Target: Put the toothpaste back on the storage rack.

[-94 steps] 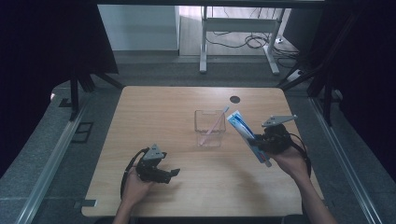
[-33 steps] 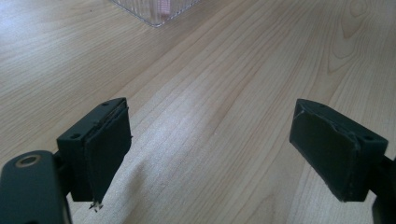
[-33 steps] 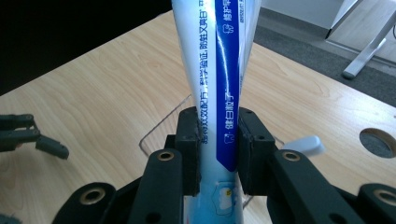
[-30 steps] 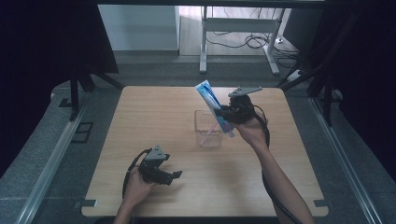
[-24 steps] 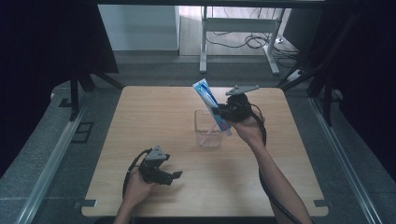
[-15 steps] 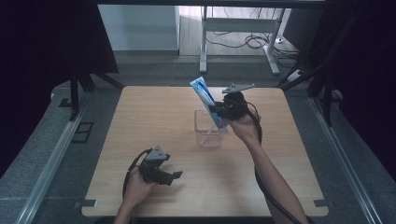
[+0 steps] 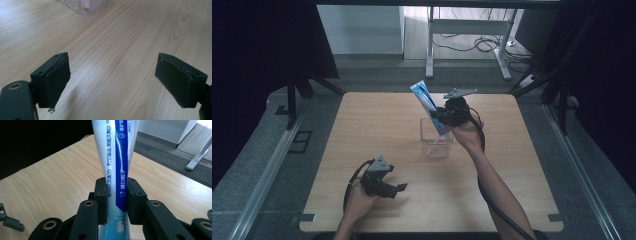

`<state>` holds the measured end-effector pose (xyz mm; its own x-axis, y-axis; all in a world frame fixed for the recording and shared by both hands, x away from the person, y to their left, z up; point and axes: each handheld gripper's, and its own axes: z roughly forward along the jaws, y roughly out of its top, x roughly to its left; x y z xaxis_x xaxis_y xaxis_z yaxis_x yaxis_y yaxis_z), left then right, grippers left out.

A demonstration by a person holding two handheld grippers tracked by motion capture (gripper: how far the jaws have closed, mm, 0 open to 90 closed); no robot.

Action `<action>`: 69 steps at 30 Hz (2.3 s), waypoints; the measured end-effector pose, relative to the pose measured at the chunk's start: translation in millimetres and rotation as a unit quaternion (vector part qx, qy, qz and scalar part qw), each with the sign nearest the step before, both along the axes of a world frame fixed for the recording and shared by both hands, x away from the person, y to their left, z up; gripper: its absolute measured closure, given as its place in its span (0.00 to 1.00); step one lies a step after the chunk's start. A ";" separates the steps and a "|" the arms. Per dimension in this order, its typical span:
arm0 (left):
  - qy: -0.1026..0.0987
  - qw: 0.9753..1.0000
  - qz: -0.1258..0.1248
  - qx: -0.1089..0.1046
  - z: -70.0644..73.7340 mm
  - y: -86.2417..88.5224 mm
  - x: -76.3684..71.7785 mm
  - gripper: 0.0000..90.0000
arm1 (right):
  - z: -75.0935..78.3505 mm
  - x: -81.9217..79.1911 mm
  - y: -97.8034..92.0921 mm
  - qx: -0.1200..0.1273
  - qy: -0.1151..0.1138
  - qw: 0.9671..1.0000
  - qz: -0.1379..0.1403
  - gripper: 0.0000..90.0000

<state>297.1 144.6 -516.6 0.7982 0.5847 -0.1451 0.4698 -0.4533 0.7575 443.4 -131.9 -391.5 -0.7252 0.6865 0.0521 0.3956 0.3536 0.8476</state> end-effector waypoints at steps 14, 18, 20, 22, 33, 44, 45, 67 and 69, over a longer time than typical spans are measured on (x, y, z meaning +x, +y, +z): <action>0.004 1.000 -0.003 -0.002 -1.3 -1.1 0.6 0.14 | -19.2 6.8 -1.2 -0.010 0.000 1.000 0.002 0.81; 0.004 1.000 -0.004 0.000 -1.5 -1.8 0.4 0.14 | -25.8 7.5 -0.3 -0.015 0.002 1.000 0.006 0.81; 0.004 1.000 -0.004 0.000 -1.5 -1.8 0.5 0.14 | -28.7 7.4 0.6 -0.016 0.003 1.000 0.007 0.81; 0.005 1.000 -0.004 -0.001 -1.6 -1.7 0.6 0.14 | -30.8 7.5 0.9 -0.018 0.004 1.000 0.009 0.81; 0.005 1.000 -0.006 0.000 -1.8 -2.1 0.7 0.14 | -42.4 7.1 1.1 -0.027 0.003 1.000 0.014 0.81; 0.006 1.000 -0.007 0.002 -2.2 -2.4 1.0 0.14 | -51.5 7.0 2.2 -0.037 0.015 0.999 0.030 0.80; 0.006 1.000 -0.007 0.002 -2.1 -2.4 1.0 0.14 | -52.3 6.7 2.4 -0.039 0.016 0.999 0.031 0.80; 0.008 1.000 -0.010 0.008 -2.9 -4.9 1.0 0.14 | -55.5 -0.1 -1.9 -0.048 0.031 0.997 0.052 0.77; 0.008 1.000 -0.011 0.009 -3.1 -5.2 1.1 0.14 | -55.7 -1.2 -1.7 -0.052 0.031 0.997 0.054 0.76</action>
<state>298.1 139.4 -519.7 0.8086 0.5696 -0.1475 0.4712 -0.4766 0.7422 442.1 -133.5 -447.2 -0.7930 0.6084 0.0317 0.4002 0.4809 0.7801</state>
